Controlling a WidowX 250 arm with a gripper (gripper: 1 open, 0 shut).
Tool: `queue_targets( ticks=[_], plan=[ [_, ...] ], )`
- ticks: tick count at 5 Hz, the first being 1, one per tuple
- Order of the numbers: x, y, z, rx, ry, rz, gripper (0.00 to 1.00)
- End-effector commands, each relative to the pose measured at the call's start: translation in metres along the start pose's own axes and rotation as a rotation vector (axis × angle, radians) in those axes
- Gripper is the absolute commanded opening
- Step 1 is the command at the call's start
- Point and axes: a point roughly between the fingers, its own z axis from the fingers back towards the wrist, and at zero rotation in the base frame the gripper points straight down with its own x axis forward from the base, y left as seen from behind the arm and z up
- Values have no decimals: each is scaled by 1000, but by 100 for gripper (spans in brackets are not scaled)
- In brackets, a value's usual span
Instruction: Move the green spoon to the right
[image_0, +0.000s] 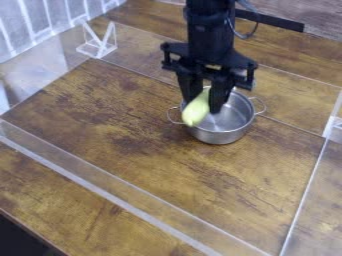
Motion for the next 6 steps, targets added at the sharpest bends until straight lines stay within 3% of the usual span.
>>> queue_targets(
  ticks=[1, 2, 4, 6],
  plan=[
    [17, 2, 6, 5, -51, -4, 0],
    [23, 5, -2, 15, -49, -3, 0],
    [25, -7, -11, 30, -42, 22, 0],
    [25, -5, -17, 37, -41, 24, 0]
  ],
)
